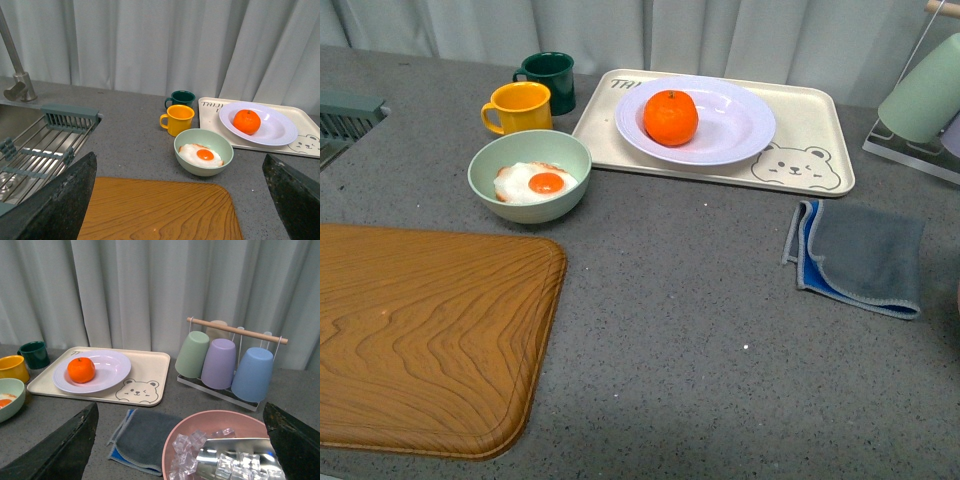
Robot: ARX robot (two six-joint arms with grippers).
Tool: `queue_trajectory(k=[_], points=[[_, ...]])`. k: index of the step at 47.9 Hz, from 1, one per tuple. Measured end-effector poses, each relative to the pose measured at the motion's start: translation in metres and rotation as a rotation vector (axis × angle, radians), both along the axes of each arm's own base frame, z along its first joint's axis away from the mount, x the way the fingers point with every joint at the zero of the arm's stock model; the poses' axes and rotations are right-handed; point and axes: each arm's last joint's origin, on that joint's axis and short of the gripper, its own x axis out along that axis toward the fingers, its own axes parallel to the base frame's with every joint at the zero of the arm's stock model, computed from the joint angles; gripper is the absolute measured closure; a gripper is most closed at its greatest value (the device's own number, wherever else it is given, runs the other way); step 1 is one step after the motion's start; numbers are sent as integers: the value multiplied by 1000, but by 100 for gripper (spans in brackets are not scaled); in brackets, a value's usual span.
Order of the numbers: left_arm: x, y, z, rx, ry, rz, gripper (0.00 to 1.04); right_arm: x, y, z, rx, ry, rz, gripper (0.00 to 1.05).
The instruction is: Place orange and plate with both arms
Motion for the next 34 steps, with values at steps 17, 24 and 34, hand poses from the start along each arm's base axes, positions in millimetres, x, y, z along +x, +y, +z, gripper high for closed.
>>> queue_trajectory(k=[17, 24, 34], points=[[0, 0, 0, 0, 0, 0, 7, 0, 0, 0, 0, 0, 0, 9], [0, 0, 0, 0, 0, 0, 7, 0, 0, 0, 0, 0, 0, 9], [0, 0, 0, 0, 0, 0, 7, 0, 0, 0, 0, 0, 0, 9]])
